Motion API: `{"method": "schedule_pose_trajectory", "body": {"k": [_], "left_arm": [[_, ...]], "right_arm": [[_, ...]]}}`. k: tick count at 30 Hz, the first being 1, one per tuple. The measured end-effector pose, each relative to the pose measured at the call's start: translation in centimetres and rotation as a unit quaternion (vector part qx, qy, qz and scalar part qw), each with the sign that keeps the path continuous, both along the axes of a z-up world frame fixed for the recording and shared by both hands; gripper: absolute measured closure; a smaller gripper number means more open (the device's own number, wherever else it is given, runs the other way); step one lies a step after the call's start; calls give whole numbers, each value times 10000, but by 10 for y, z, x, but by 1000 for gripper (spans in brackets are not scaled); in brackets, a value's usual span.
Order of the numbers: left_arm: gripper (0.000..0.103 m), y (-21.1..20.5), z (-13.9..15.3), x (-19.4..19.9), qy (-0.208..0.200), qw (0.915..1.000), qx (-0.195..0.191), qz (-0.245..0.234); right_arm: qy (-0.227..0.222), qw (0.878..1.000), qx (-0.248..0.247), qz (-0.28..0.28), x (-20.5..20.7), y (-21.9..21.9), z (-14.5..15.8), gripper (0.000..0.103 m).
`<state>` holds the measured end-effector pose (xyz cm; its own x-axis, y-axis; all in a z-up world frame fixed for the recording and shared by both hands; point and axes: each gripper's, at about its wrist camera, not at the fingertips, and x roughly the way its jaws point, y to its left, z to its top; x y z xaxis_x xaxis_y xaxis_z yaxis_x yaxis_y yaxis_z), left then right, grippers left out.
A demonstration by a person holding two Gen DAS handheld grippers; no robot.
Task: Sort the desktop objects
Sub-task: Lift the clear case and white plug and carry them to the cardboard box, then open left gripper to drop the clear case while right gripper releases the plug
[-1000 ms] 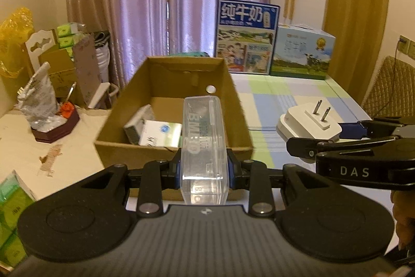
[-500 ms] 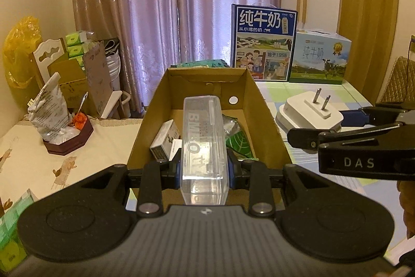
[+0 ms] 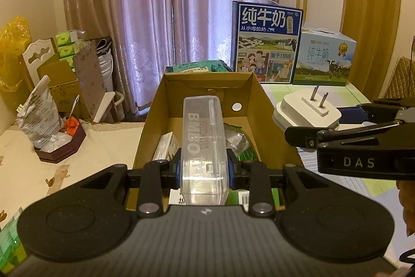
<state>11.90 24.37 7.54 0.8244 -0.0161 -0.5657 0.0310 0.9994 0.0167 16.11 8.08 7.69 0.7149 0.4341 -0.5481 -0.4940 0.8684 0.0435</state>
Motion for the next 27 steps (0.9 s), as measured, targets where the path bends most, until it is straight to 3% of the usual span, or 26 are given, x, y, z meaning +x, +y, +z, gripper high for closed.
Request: {"method": "schedule_pose_trajectory", "body": {"k": [20,23,27], "left_arm": [[77,15,-13,76,216,9994,-143,-211],[66,19,-16,88,199,9997,-134,-105],[66,25,-17,89,151,9998,-145,-78]], "right_arm": [[189,9995,-43,-243,63,7,-9,41],[204,9995,-62,-254,69,8,-11,41],[236,9994,-45,-242,74,9,-12,41]]}}
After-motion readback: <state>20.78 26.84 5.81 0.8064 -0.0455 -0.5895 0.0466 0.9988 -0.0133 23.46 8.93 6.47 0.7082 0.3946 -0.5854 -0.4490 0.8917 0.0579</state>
